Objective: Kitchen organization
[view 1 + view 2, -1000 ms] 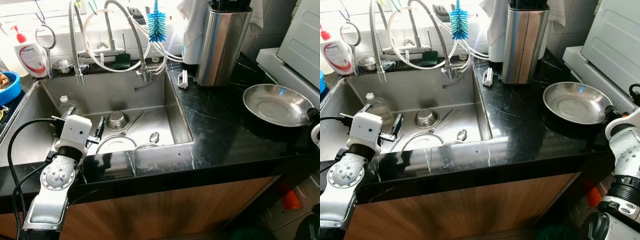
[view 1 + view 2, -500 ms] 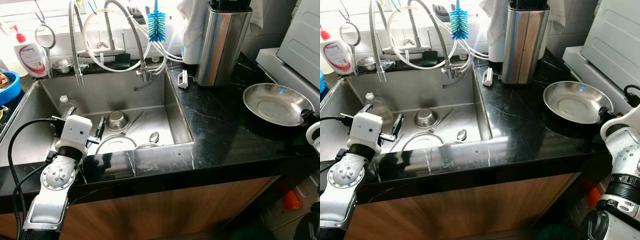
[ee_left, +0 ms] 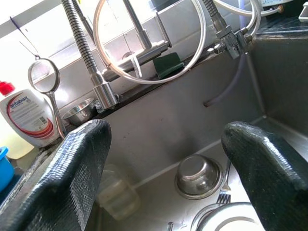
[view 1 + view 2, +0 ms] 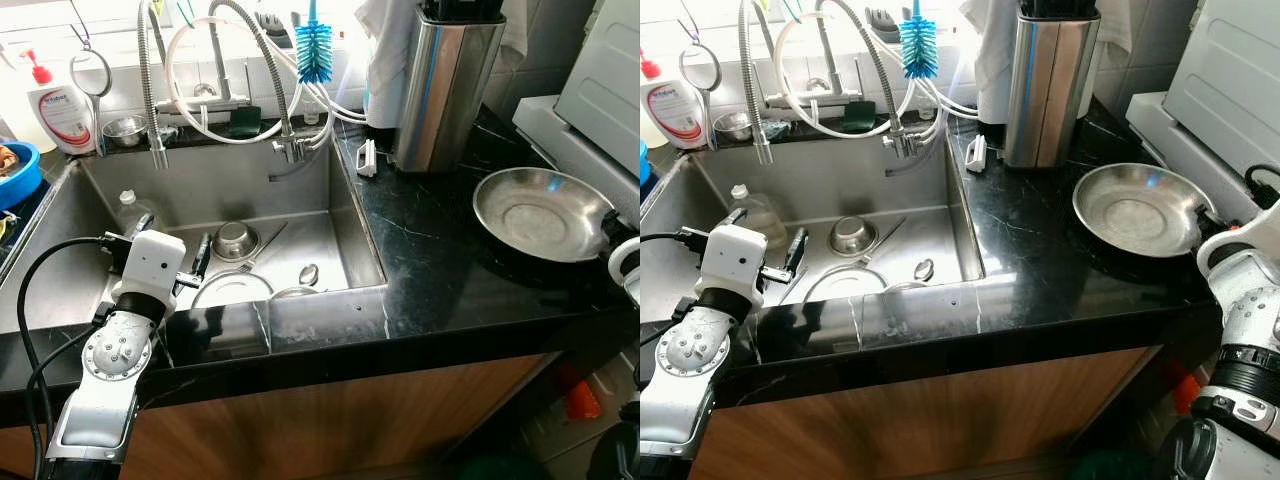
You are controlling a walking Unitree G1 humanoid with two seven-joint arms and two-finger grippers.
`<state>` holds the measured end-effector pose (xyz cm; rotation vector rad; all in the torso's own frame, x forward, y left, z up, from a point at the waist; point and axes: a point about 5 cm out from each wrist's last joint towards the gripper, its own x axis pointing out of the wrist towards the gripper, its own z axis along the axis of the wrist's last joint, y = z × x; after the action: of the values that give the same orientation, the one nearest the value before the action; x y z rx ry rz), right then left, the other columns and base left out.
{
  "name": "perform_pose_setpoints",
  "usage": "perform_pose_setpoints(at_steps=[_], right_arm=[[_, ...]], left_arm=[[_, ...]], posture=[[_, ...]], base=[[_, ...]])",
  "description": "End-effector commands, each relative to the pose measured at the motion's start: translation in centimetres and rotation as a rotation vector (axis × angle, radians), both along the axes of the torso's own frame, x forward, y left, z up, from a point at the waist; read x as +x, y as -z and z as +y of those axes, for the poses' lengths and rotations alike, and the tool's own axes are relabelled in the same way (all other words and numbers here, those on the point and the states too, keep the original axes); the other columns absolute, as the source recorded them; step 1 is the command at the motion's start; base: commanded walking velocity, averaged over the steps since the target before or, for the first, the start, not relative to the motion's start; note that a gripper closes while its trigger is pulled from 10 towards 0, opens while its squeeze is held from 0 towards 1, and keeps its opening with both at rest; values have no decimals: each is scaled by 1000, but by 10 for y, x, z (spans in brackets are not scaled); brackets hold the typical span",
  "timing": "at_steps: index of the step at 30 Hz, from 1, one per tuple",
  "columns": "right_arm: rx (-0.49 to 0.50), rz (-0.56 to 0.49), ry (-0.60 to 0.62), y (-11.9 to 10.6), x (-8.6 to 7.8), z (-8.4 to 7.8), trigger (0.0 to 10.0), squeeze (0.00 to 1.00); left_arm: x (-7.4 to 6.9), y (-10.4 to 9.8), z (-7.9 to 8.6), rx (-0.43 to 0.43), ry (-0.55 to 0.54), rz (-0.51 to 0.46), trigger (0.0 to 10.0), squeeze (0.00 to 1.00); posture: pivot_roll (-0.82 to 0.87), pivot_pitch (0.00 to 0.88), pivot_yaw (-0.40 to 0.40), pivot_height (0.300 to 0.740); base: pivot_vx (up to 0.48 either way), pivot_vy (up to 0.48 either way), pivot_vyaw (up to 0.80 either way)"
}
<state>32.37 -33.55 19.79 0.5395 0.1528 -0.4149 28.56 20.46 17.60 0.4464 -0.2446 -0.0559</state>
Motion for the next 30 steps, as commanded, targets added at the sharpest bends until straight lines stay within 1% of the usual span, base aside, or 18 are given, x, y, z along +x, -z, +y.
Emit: perform_pose_setpoints(at_steps=[1, 2, 3, 4, 5, 8, 11, 12, 13, 14, 19, 23, 24, 26, 27, 29, 30], right_arm=[[-27, -43, -16, -5, 2, 6, 0, 0], [-47, -104, -37, -11, 3, 11, 0, 0], [-47, -104, -37, -11, 3, 11, 0, 0], [-111, -196, -61, -22, 3, 18, 0, 0], [-109, -244, -79, -26, 3, 24, 0, 0], [-111, -320, -116, -33, 2, 34, 0, 0], [-114, -424, -165, -39, -2, 48, 0, 0], [-119, -444, -176, -40, -2, 50, 1922, 0], [-126, -470, -187, -41, -4, 53, 1922, 0], [-128, -514, -202, -44, -6, 58, 10000, 0], [-174, -598, -236, -48, -11, 70, 10000, 0], [-182, -617, -243, -48, -13, 72, 10000, 0], [-183, -715, -352, -52, -21, 90, 10000, 0], [-149, -828, -471, -55, -33, 108, 10000, 0], [-141, -840, -486, -55, -34, 109, 10000, 0], [-131, -864, -555, -55, -39, 117, 10000, 0], [-130, -871, -580, -55, -41, 120, 10000, 0]], left_arm=[[2, 0, 1, 27, -7, 10, 10000, 0], [2, -1, -1, 28, -4, 5, 10000, 0], [2, -1, -1, 28, -4, 5, 10000, 0], [3, -3, -3, 28, 2, -4, 10000, 0], [4, -5, -4, 26, 4, -9, 10000, 0], [6, -10, -5, 21, 7, -22, 10000, 0], [10, -19, -7, -19, 8, -41, 10000, 0], [11, -21, -8, -28, 12, -43, 10000, 0], [13, -23, -10, -42, 23, -43, 10000, 0], [15, -28, -16, -80, 56, -37, 10000, 0], [18, -37, -30, -147, 150, -32, 10000, 0], [19, -39, -32, -158, 160, -26, 10000, 0], [21, -40, -39, -297, 239, 48, 10000, 0], [20, -38, -50, -466, 359, 160, 10000, 0], [20, -37, -52, -488, 384, 179, 10000, 0], [17, -36, -60, -536, 457, 226, 10000, 0], [16, -35, -62, -550, 477, 239, 10000, 0]], posture=[[3, 42, -2, 740], [3, 42, -3, 740], [3, 42, -3, 740], [5, 42, -4, 740], [5, 42, -4, 740], [6, 40, -3, 740], [10, 40, -4, 740], [13, 39, -5, 740], [14, 39, -6, 740], [15, 38, -6, 740], [20, 32, -6, 740], [20, 32, -6, 740], [27, 21, -3, 740], [28, 14, -5, 740], [28, 14, -5, 740], [25, 9, -5, 740], [25, 9, -5, 740]], base=[[0, 0, 0], [0, 0, 0], [0, 0, 0], [0, 0, 0], [0, 0, 0], [0, 0, 0], [0, 0, 0], [0, 0, 0], [0, 0, 0], [0, 0, 0], [0, 0, 0], [0, 0, 0], [0, 0, 0], [0, 0, 0], [0, 0, 0], [0, 0, 0], [0, 0, 0]])
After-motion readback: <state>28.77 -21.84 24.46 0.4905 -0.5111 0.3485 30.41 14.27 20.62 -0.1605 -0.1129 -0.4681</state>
